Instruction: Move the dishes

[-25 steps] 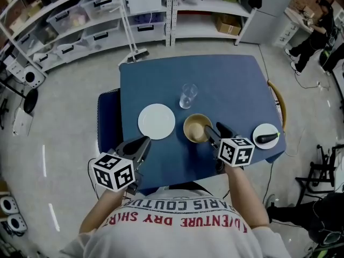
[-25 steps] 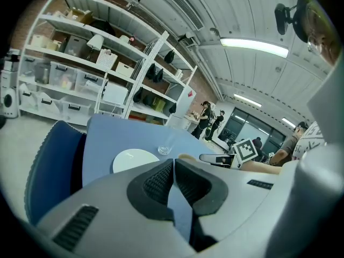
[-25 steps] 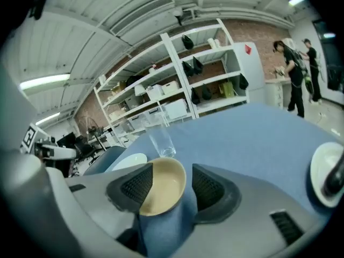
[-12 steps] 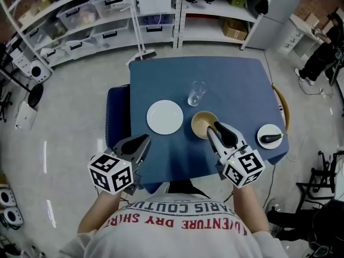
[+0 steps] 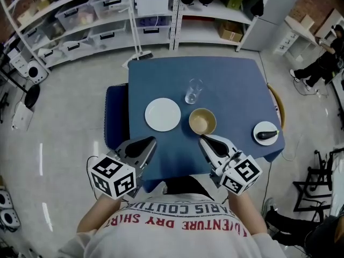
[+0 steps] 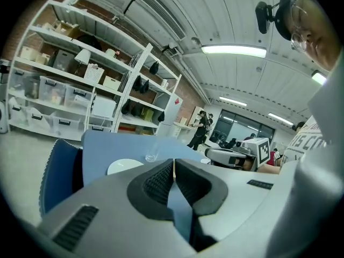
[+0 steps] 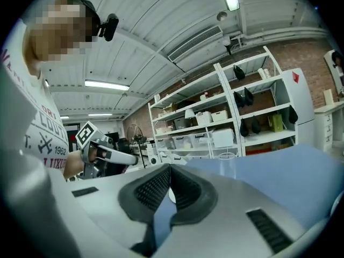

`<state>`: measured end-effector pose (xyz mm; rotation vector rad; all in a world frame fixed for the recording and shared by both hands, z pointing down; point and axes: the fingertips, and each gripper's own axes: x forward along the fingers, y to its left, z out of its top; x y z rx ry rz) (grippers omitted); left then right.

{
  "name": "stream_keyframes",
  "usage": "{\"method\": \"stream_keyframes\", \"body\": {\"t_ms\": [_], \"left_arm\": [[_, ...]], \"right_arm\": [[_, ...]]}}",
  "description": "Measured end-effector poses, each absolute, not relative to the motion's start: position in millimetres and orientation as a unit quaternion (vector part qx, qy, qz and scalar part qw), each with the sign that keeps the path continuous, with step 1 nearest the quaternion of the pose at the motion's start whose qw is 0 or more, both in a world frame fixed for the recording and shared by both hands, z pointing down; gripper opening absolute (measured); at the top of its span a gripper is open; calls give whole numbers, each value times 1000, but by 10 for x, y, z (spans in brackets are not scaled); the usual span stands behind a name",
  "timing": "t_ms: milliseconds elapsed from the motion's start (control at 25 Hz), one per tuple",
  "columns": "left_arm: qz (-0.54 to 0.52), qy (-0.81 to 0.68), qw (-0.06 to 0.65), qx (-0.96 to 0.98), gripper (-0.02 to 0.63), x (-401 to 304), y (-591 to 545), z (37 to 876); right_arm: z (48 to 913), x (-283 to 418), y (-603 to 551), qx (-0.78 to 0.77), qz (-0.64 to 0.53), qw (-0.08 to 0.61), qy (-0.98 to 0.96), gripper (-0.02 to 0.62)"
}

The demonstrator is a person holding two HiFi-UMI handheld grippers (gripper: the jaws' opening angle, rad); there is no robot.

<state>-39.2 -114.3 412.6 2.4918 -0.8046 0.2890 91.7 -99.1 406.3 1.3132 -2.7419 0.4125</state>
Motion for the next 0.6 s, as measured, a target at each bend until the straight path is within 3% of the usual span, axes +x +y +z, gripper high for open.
{"method": "stream_keyframes", "body": {"t_ms": [600], "left_arm": [[96, -286, 242, 922, 35, -424, -976, 4029]], "right_arm": [[3998, 664, -751, 387, 137, 41, -911, 23]]}}
